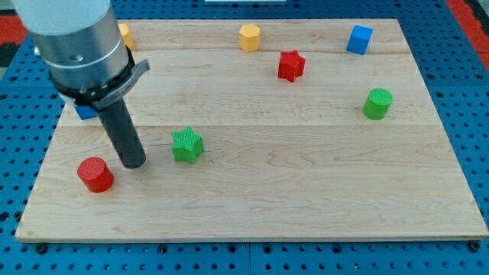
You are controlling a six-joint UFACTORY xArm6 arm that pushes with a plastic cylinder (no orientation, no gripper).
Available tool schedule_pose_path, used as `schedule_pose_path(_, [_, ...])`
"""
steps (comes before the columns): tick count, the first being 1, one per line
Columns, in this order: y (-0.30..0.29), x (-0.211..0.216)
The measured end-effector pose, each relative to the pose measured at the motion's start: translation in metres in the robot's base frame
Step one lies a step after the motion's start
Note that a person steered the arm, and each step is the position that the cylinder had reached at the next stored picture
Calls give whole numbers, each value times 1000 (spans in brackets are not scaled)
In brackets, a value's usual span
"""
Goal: Push the green star to the bottom center
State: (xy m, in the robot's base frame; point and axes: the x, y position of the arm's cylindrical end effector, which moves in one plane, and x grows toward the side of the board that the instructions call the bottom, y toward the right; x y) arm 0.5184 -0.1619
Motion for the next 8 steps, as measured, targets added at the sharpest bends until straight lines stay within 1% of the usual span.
schedule_pose_path(1, [-41, 12])
schedule_pose_path(2, [-52, 13])
schedule_pose_path(3, [-55, -8])
schedule_pose_path(4, [-86, -1])
schedule_pose_path(5, [-91, 9])
schedule_pose_path(8, [-91, 7])
